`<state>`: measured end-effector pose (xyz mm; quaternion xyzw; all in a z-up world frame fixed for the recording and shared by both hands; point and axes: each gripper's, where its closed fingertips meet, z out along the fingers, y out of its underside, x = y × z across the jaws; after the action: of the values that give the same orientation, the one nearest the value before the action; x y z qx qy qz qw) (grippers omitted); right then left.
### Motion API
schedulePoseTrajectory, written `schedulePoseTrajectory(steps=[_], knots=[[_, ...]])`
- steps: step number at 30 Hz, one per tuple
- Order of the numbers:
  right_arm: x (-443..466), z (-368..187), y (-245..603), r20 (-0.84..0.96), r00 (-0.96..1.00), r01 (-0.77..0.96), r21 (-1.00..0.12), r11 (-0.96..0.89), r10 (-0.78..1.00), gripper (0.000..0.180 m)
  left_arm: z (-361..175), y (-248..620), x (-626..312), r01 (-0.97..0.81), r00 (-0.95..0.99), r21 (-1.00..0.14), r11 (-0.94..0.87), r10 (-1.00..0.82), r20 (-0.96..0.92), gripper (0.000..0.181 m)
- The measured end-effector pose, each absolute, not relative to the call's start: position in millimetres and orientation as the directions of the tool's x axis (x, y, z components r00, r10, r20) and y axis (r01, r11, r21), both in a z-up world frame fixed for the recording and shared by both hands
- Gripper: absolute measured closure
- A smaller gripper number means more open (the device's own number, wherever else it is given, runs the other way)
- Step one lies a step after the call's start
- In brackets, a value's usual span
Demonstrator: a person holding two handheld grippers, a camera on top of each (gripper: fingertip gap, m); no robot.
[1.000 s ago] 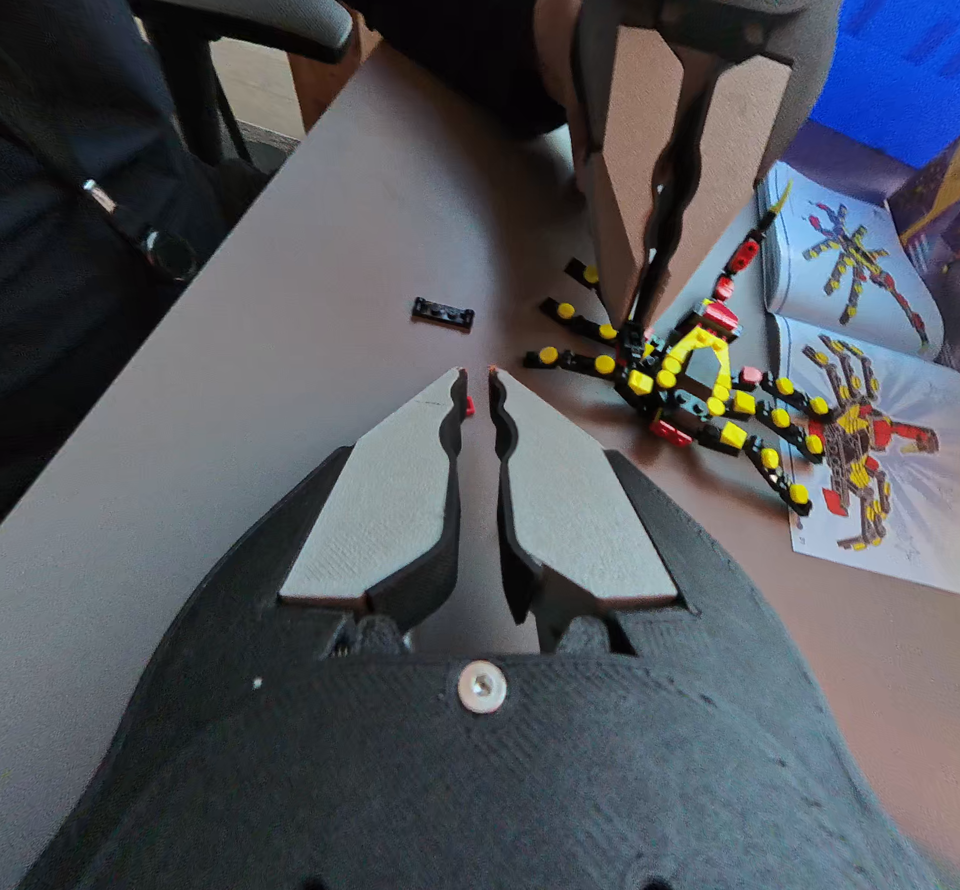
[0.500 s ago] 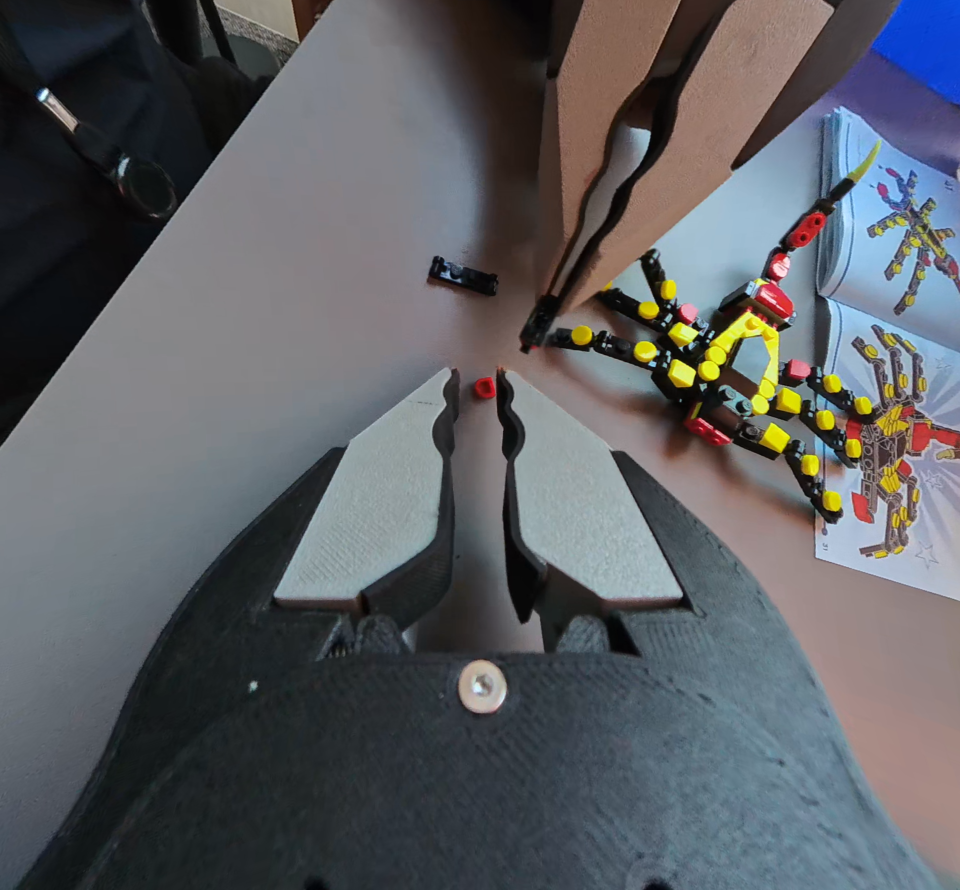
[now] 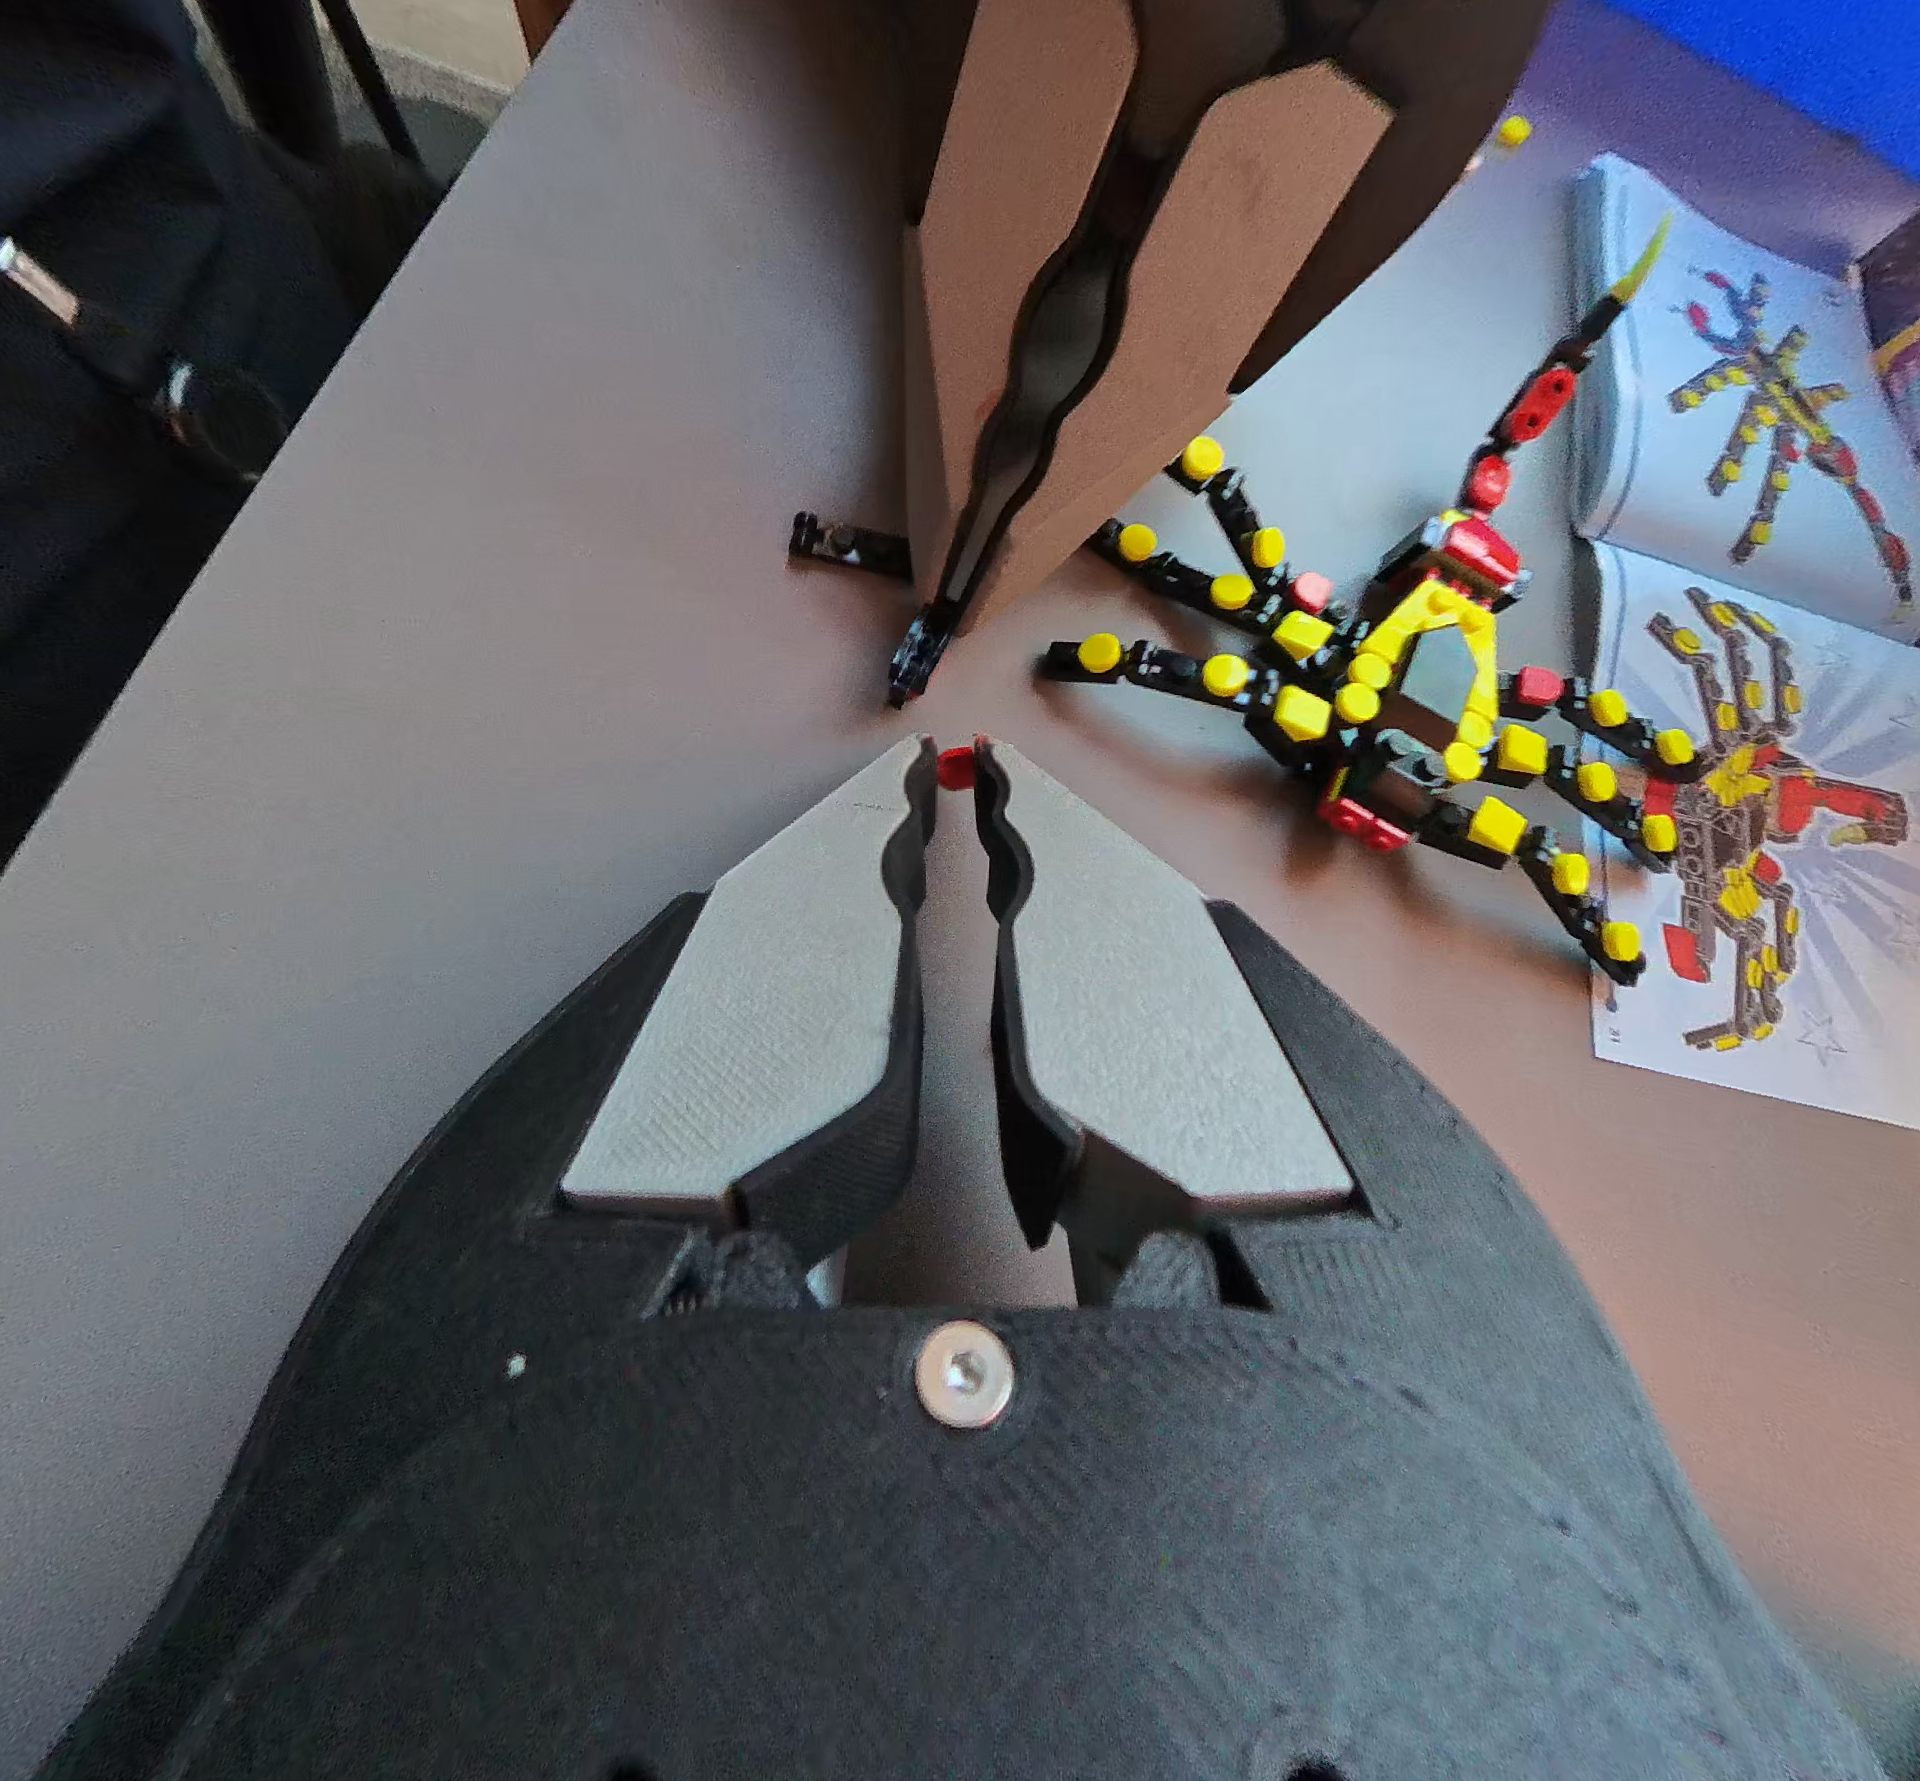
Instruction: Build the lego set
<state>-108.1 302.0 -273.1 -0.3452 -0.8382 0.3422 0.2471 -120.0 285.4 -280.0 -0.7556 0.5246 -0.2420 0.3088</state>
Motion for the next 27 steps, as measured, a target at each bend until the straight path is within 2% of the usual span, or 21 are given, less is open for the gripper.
schedulePoseTrajectory(steps=[1,6,21,27], knots=[[-109,-269,302,0.168,-0.631,0.405,-0.761,0.507,0.757,0.177,-280,286,-121,-0.64,0.337,-0.721,-0.266,-0.94,0.048,0.181],[-114,-254,299,0.115,-0.613,0.386,-0.82,0.423,0.782,0.176,-280,288,-122,-0.631,0.354,-0.721,-0.287,-0.933,0.062,0.181],[-110,-267,292,0.053,-0.638,0.447,-0.787,0.425,0.768,0.176,-280,287,-123,-0.608,0.373,-0.718,-0.341,-0.92,0.121,0.181],[-111,-276,299,0.081,-0.615,0.481,-0.749,0.455,0.784,0.176,-280,291,-125,-0.602,0.393,-0.718,-0.349,-0.913,0.115,0.181]])
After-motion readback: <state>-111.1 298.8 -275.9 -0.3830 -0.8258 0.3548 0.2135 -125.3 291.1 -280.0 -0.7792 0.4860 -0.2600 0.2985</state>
